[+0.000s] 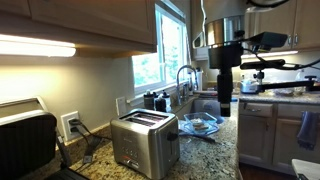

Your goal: Push down the toaster lever

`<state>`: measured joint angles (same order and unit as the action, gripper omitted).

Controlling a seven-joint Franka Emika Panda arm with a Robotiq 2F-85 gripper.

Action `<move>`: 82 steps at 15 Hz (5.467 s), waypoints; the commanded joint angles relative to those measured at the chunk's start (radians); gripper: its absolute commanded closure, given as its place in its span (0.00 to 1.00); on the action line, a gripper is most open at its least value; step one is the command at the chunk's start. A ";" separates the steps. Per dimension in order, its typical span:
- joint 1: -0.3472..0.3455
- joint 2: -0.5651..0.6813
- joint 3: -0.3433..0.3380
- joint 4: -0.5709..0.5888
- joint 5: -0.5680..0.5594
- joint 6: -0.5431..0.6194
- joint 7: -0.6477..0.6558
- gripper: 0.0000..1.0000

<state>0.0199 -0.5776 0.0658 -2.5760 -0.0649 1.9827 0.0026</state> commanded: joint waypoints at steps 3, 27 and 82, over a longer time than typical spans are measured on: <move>-0.002 0.143 0.002 0.077 0.029 0.209 0.081 0.00; -0.041 0.429 -0.020 0.214 0.013 0.342 0.158 0.34; -0.035 0.392 -0.067 0.270 0.036 0.169 -0.028 0.34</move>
<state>-0.0150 -0.1289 0.0010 -2.2770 -0.0091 2.1899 -0.0381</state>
